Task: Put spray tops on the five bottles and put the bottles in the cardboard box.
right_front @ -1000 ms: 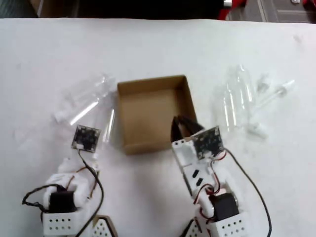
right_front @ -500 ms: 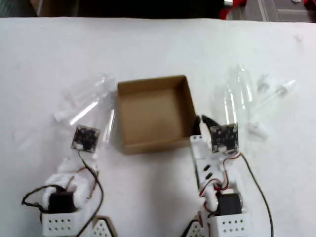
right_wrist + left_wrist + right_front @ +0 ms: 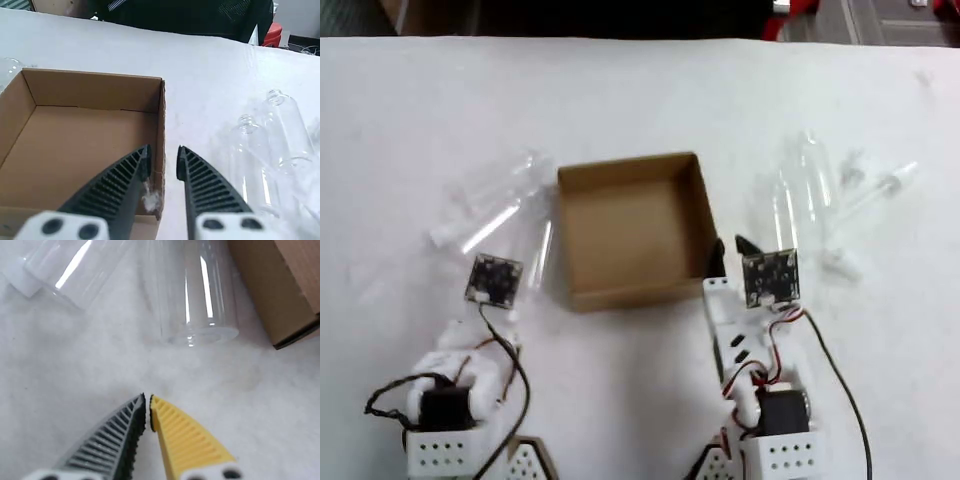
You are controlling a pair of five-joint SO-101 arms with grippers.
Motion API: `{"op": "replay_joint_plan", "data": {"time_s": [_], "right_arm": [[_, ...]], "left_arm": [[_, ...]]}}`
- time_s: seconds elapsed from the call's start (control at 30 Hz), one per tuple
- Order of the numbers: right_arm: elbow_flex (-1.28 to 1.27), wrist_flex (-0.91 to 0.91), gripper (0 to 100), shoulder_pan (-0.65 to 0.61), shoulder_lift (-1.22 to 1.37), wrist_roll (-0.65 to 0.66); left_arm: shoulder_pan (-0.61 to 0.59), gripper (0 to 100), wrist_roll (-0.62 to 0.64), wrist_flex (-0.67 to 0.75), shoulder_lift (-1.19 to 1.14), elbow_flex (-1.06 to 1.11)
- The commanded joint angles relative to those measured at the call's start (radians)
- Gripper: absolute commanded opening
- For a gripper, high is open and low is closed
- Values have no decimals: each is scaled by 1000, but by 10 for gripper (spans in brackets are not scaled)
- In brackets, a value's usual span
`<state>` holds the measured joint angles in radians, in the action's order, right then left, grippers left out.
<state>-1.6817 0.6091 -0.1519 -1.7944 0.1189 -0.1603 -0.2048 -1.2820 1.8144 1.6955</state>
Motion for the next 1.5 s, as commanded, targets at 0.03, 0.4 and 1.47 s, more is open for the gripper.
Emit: {"op": "replay_joint_plan", "data": {"time_s": [0.03,0.4,1.47], "right_arm": [[-6,1,149,-19,-8,-5],[-8,24,74,-16,-8,57],[-8,21,84,-12,-10,104]], "left_arm": [[-5,24,-6,-6,13,-3],[-5,24,-6,-6,13,-3],[-5,24,-6,-6,13,-3]]}}
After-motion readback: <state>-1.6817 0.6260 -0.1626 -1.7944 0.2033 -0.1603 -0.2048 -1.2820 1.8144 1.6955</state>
